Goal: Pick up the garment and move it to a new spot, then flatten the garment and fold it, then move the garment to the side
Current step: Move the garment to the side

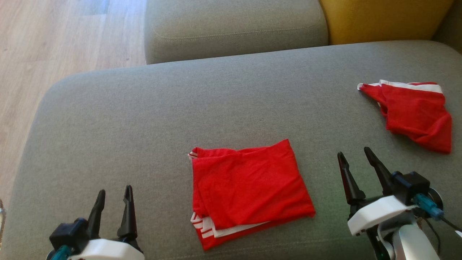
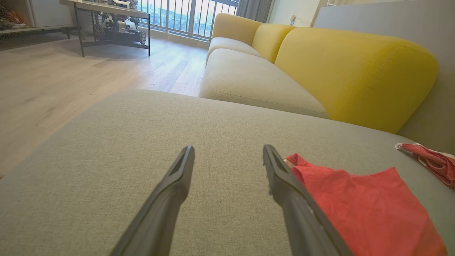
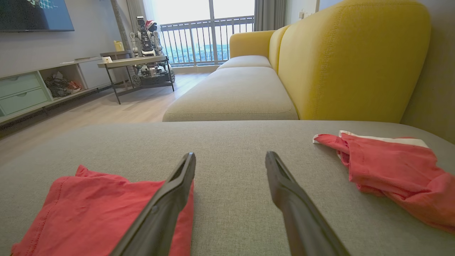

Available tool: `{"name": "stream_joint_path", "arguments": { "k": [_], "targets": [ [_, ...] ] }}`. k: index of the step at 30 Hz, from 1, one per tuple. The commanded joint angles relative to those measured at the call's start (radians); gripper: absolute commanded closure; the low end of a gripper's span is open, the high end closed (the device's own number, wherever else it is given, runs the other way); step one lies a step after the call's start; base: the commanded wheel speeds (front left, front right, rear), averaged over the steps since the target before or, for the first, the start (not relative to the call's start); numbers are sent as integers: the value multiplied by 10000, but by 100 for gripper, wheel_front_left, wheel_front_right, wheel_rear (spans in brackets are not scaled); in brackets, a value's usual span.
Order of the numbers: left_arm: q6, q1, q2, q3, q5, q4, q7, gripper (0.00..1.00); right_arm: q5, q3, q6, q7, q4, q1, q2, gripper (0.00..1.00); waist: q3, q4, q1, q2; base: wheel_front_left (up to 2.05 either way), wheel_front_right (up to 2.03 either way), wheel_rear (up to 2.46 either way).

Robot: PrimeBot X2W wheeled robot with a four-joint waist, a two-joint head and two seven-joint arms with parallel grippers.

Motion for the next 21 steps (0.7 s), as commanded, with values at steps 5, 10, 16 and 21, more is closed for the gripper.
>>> {"name": "stream_joint_path", "arguments": {
  "k": [5,10,16,21],
  "targets": [
    [51,-366,20,202,128,-354,-122,0,127,178,-2,-93,-439,-270,14,0,33,75,1,0,0,0,0],
    [13,-433,20,208,179,-390,-122,0,361,364,-2,-93,-166,-297,15,0,84,184,1,0,0,0,0],
    [-62,-512,20,143,312,-439,-122,0,1041,916,-2,41,789,-570,15,0,277,410,1,0,0,0,0],
    [-184,-578,20,149,442,-288,-122,0,1467,1192,-2,209,1658,-995,16,0,570,624,1,0,0,0,0]
  ]
}}
